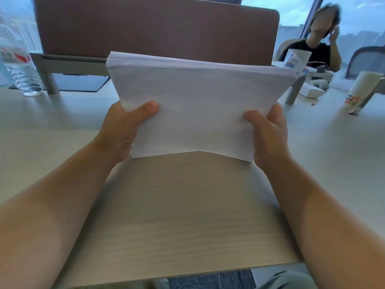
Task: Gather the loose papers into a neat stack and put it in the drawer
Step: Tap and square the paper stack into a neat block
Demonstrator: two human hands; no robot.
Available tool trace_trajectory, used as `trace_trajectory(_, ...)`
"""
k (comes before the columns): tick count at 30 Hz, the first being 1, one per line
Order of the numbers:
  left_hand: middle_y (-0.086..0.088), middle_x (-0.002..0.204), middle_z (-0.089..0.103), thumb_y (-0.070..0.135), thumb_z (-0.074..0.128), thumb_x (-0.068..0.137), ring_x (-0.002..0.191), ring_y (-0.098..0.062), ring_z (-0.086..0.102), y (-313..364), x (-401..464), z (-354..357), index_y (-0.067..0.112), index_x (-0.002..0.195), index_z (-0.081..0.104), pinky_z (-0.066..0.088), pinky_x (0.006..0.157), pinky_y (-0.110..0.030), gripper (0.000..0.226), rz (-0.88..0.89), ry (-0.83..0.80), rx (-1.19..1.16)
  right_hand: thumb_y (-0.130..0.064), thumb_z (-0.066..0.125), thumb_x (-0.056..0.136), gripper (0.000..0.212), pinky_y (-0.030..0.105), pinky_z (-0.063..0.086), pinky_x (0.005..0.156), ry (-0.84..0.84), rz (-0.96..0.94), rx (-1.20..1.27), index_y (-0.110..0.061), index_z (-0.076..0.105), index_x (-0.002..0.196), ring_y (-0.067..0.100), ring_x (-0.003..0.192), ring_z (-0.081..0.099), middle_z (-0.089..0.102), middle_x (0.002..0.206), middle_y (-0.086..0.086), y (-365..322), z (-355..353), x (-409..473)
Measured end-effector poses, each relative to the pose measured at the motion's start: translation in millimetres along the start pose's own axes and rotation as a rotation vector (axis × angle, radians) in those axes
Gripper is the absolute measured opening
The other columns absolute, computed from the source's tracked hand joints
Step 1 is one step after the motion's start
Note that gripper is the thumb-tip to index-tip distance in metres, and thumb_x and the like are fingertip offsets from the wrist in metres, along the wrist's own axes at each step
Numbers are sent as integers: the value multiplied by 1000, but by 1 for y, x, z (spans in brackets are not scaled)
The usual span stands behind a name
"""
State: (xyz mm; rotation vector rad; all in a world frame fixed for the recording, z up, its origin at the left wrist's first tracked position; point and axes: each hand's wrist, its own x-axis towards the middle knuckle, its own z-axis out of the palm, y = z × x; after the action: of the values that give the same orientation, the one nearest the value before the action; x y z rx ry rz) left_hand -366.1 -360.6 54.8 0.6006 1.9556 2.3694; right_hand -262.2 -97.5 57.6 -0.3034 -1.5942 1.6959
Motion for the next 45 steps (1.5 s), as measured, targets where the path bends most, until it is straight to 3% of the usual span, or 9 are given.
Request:
trace_trajectory(5, 9, 106, 81, 52, 75, 82, 102, -20, 77, 0, 2, 7, 32, 102, 76, 60, 96, -51, 28, 10, 152, 112, -20, 67, 81, 23, 47, 60, 91, -8, -100, -162, -33, 63, 100, 13, 93, 71, 75, 100, -10, 2, 5, -4)
trace_trajectory(9, 17, 103, 78, 55, 57, 96, 103, -16, 74, 1, -3, 17, 46, 99, 71, 59, 99, -51, 17, 59, 106, 232, -14, 62, 94, 32, 30, 56, 84, -118, -308, -386, -44, 53, 101, 4, 95, 65, 67, 101, -19, -1, 13, -17)
trace_trajectory(11, 18, 102, 78, 49, 57, 101, 102, -15, 74, 4, -6, 20, 44, 99, 71, 60, 97, -49, 15, 91, 121, 222, -12, 61, 94, 33, 33, 58, 84, -117, -342, -353, -44, 56, 102, 7, 95, 67, 69, 102, -15, -3, 13, -18)
trace_trajectory(14, 17, 95, 80, 39, 63, 102, 94, -12, 77, 12, -5, 18, 34, 96, 75, 63, 88, -40, 15, 99, 189, 84, -9, 61, 90, 29, 47, 60, 86, -39, -297, -131, -36, 66, 99, 18, 92, 70, 73, 100, -2, -7, 6, -11)
trace_trajectory(17, 15, 95, 81, 32, 66, 100, 91, -9, 77, 17, 0, 9, 29, 100, 75, 60, 78, -31, 10, 84, 167, 26, -8, 62, 86, 22, 39, 57, 76, -5, -215, -1, -25, 67, 98, 14, 84, 66, 70, 92, -5, -15, -1, -4)
trace_trajectory(24, 2, 111, 81, 40, 77, 79, 102, -23, 77, 4, 1, 1, 24, 117, 74, 61, 90, -45, 41, -16, 87, 23, -18, 68, 80, 25, 35, 58, 80, -38, -51, 11, -24, 66, 104, 13, 89, 69, 75, 99, -4, -6, -2, -1)
trace_trajectory(34, 13, 105, 78, 38, 79, 85, 98, -14, 75, 4, -6, 20, 38, 110, 70, 63, 88, -43, 26, 81, 95, 218, -13, 57, 89, 24, 33, 56, 81, 64, -156, -295, -35, 58, 97, 4, 83, 65, 69, 94, -17, 1, 7, -4)
trace_trajectory(38, 21, 91, 79, 39, 79, 88, 89, -7, 76, 9, -2, 15, 35, 95, 73, 63, 85, -39, 11, 97, 213, 158, 0, 56, 85, 29, 34, 55, 75, 61, -202, -90, -27, 61, 92, 10, 80, 64, 69, 86, -12, -4, 4, -2)
trace_trajectory(45, 3, 114, 79, 35, 77, 84, 104, -21, 76, 6, 3, -1, 22, 123, 71, 61, 82, -37, 41, 54, 69, -13, -13, 64, 82, 19, 34, 54, 76, 20, -88, 1, -24, 64, 97, 11, 84, 64, 70, 93, -5, -7, -2, 1)
